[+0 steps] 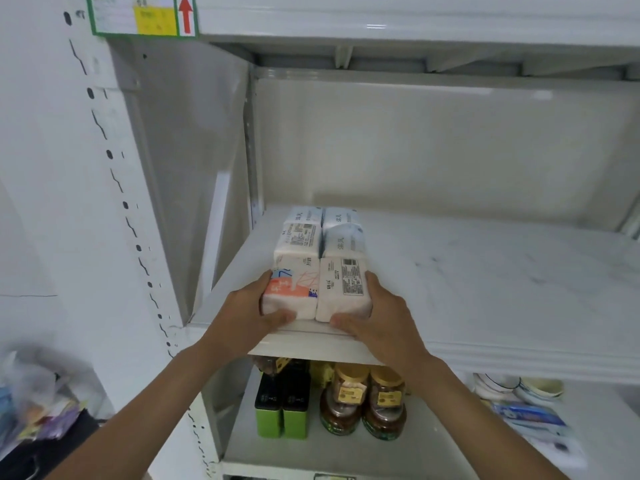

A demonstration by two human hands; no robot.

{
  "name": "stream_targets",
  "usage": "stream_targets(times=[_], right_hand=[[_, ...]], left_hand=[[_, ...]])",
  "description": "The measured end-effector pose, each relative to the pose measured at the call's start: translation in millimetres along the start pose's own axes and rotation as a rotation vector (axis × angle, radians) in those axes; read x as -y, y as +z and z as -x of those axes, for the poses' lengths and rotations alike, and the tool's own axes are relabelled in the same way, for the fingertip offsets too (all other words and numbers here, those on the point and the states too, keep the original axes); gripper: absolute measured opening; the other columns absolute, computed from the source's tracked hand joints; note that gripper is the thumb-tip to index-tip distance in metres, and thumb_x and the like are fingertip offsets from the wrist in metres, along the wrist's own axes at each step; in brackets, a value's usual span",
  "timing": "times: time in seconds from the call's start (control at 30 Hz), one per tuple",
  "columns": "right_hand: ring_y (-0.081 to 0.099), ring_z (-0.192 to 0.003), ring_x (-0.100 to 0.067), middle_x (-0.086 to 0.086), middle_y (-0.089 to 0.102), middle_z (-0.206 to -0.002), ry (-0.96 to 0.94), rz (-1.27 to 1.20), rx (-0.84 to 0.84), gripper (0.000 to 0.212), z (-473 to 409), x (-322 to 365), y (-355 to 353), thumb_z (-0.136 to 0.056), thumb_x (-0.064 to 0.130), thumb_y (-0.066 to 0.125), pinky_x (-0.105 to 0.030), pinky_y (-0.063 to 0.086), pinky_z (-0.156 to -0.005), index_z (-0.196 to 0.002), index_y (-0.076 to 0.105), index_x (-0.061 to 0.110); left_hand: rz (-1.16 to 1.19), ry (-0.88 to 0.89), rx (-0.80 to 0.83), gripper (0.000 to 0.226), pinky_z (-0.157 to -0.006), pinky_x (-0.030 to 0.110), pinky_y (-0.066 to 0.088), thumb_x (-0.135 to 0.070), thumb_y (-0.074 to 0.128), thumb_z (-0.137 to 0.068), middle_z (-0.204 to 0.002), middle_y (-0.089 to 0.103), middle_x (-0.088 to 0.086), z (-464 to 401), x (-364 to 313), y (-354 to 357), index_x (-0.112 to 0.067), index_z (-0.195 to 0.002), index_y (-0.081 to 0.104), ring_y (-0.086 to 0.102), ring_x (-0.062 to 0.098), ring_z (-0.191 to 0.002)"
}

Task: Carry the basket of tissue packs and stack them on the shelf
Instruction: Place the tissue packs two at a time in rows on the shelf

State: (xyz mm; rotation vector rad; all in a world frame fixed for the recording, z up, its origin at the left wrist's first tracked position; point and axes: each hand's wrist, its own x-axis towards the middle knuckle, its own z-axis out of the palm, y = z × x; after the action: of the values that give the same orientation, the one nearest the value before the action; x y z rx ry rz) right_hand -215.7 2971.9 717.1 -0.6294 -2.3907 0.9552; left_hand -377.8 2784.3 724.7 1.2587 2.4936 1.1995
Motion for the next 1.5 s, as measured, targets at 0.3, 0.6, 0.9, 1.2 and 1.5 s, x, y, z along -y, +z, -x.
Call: stream_targets(times=[0.3, 0.6, 0.9, 1.2, 1.5], right_hand=[[0.066, -0.105, -0.019, 0.007, 0.066, -0.126, 0.017, 0.186, -0.005, 0.070, -35, 4, 3, -0.069, 0.060, 0.079, -0.044, 0.060, -0.085, -0.120, 0.046, 0.026], [0.063, -0.108, -0.022, 0.004, 0.064, -0.121, 0.067, 0.275, 0.005, 0.078, -53, -1, 5, -0.064, 0.070, 0.074, -0.048, 0.058, -0.085, -0.121, 0.044, 0.025], [0.045, -0.135, -0.033, -0.010, 0.054, -0.147, 0.030, 0.426, -0.142, 0.105, -4, -14, -5, -0.083, 0.071, 0.063, -0.046, 0.041, -0.108, -0.158, 0.024, 0.008], [0.049, -0.136, -0.042, -0.025, 0.055, -0.145, -0.432, 0.550, -0.349, 0.079, 96, -80, 18, -0.096, 0.052, 0.065, -0.055, 0.035, -0.117, -0.148, 0.047, -0.005], [0.048, -0.134, -0.041, -0.024, 0.054, -0.145, -0.376, 0.528, 0.116, 0.079, 203, -193, 101, -0.096, 0.052, 0.061, -0.049, 0.038, -0.115, -0.149, 0.045, -0.005]], left_hand=[[-0.052, -0.061, 0.035, 0.064, -0.103, 0.033, 0.046, -0.041, 0.075, -0.089, -0.127, 0.063, -0.007, -40, 6, 0, -0.025, -0.145, 0.047, 0.057, 0.014, -0.107], [-0.149, -0.102, 0.108, 0.069, -0.105, 0.035, 0.044, -0.043, 0.074, -0.090, -0.143, 0.059, 0.003, -57, 4, -4, -0.017, -0.147, 0.044, 0.058, 0.026, -0.127], [-0.206, -0.161, -0.126, 0.075, -0.107, 0.045, 0.045, -0.039, 0.070, -0.093, -0.146, 0.052, 0.010, -7, 3, 18, -0.012, -0.152, 0.030, 0.052, 0.032, -0.133], [-0.322, 0.120, -0.443, 0.049, -0.106, 0.041, 0.047, -0.026, 0.062, -0.098, -0.131, 0.057, 0.014, 88, -2, 73, -0.008, -0.144, 0.054, 0.053, 0.028, -0.122], [-0.451, -0.008, -0.076, 0.042, -0.086, 0.046, 0.052, -0.032, 0.068, -0.089, -0.114, 0.064, 0.018, 195, 76, 182, -0.006, -0.122, 0.068, 0.062, 0.037, -0.101]])
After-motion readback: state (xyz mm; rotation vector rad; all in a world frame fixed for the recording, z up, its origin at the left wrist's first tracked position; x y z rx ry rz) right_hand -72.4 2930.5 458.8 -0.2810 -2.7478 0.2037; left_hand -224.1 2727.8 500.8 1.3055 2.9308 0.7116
